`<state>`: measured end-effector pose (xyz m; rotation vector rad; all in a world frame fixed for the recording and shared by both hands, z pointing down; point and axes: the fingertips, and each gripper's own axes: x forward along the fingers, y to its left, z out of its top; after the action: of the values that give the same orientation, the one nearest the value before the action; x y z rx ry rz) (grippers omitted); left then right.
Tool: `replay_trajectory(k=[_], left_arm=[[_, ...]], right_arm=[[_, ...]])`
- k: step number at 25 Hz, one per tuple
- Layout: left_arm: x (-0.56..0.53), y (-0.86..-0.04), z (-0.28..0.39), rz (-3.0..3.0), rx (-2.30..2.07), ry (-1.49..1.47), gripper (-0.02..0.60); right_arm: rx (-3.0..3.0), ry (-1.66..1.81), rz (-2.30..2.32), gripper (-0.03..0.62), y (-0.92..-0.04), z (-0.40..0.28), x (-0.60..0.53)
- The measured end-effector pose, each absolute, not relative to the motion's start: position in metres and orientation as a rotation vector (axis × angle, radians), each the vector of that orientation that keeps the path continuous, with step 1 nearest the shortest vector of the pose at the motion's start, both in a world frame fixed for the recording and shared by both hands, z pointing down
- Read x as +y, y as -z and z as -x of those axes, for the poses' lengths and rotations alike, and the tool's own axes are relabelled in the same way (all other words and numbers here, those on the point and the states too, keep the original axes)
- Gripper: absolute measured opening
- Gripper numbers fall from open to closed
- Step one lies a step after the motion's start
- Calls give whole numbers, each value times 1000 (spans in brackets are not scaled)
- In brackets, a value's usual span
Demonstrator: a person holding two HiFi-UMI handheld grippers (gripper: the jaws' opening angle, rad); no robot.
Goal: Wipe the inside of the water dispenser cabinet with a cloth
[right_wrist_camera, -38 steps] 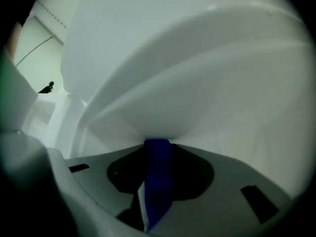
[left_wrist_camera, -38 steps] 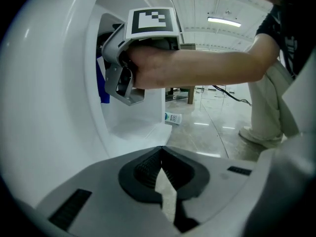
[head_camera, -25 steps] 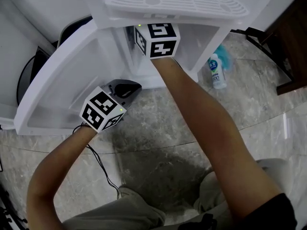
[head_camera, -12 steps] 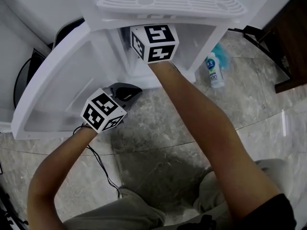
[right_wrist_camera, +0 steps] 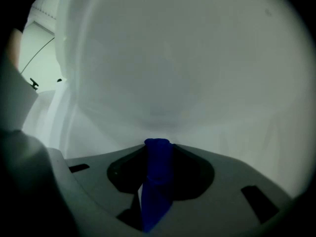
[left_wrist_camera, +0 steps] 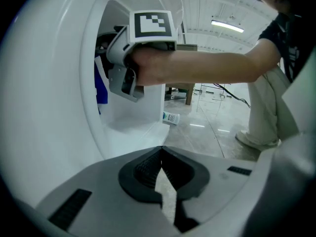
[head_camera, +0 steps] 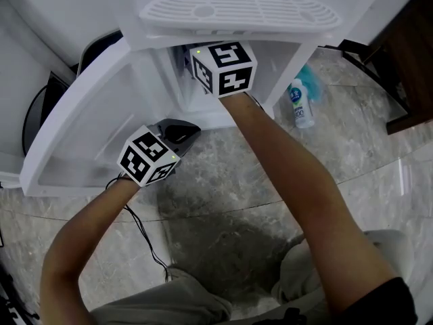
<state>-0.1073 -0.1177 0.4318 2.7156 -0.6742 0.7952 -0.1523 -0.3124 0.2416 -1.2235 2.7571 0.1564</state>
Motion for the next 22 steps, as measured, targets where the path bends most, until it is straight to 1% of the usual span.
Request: replay_trajectory(k=[4,10,15,22], left_arm=[[-120,-423,96,-2734,-677,-785,8],[-140,-420,97,-2683,-784,-743,8],[-165,-412,97,-2619,-880,-639,8],[-163,-393,65,-2678,-821,-577,8]], right_arm=[[2898,22,1065,95,-264,142,-290],[3097,256,877,97,-295,97,-247],[3266,224,793,97,-299,63,-215],[3496,221,698,97,-333,15,-166]])
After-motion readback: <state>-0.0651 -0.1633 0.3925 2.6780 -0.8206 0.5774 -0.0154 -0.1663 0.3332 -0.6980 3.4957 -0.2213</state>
